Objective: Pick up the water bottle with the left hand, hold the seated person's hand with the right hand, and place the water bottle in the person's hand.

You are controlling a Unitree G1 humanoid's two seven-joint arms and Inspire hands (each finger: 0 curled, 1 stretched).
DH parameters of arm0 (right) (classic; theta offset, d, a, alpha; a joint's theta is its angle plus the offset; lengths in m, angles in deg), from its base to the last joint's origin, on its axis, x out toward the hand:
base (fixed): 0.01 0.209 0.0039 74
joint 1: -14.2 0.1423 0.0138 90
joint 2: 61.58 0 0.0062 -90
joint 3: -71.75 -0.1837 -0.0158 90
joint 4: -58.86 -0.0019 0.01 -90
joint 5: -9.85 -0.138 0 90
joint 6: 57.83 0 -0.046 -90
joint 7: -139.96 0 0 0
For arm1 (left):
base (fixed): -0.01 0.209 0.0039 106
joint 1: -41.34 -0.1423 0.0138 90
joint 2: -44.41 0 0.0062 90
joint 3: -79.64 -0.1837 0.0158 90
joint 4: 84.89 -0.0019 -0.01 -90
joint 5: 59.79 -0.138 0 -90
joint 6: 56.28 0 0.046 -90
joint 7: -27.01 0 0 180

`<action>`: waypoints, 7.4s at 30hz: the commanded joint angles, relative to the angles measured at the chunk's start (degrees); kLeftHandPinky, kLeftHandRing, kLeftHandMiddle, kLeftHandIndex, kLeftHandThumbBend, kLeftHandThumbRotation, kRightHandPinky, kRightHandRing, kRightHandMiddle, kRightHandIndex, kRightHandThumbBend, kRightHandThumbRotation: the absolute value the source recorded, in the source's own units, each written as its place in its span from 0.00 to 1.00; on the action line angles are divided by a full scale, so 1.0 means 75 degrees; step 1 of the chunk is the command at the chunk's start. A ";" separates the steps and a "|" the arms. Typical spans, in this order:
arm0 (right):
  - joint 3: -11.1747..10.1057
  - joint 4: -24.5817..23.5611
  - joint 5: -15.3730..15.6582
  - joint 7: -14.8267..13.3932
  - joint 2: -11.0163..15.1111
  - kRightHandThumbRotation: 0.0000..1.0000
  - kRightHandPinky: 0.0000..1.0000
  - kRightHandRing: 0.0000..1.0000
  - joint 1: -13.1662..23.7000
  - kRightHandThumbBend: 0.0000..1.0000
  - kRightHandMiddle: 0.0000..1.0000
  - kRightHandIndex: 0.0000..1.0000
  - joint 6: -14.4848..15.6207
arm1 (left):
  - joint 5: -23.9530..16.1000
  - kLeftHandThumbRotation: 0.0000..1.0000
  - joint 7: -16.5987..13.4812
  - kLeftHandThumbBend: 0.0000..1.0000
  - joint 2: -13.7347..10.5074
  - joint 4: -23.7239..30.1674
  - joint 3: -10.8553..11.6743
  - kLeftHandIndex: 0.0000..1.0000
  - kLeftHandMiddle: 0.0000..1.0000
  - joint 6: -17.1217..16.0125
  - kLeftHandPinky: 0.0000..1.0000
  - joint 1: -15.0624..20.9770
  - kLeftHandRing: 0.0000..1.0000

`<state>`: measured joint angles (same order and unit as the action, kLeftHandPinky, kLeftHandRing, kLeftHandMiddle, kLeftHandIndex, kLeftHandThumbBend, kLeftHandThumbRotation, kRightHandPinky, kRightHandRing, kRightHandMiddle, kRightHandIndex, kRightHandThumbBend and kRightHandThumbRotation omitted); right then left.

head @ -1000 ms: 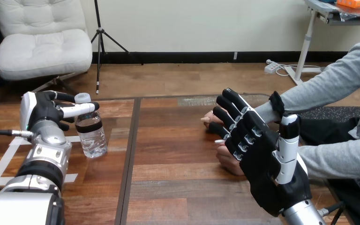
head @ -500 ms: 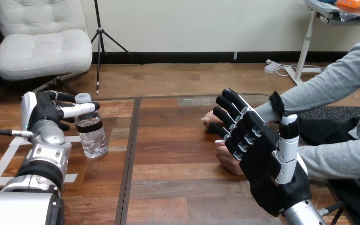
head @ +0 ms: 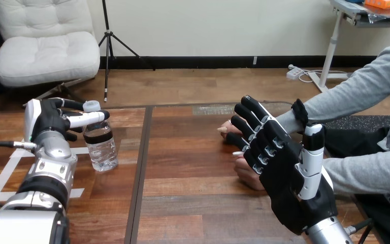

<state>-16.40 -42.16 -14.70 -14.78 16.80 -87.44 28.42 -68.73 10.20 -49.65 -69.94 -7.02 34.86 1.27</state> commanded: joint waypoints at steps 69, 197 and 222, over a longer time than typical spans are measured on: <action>-0.0102 -0.0246 -0.0137 0.0115 0.0009 1.00 0.95 0.99 0.0317 0.90 0.97 0.95 -0.0126 | -0.0094 0.00 -0.0447 0.73 -0.0975 0.0791 0.0059 0.49 0.44 -0.2216 0.34 -0.0548 0.38; -0.0656 0.5731 0.4743 -0.0683 0.3420 1.00 0.78 0.85 0.4474 1.00 0.88 0.89 -0.5104 | 0.0021 0.00 0.0336 0.76 -0.0778 0.3753 0.0333 0.45 0.44 -0.2173 0.32 -0.1769 0.38; 0.0014 0.7812 0.5903 -0.1019 0.4125 0.87 0.71 0.83 0.5756 1.00 0.87 0.87 -0.5481 | 0.0276 0.00 0.0439 0.76 -0.0683 0.3974 0.0481 0.45 0.44 -0.1902 0.31 -0.1831 0.38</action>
<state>-17.46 14.52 28.28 -20.29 45.65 -50.63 -11.54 -66.91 13.63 -54.22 -44.87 -4.22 20.93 -15.15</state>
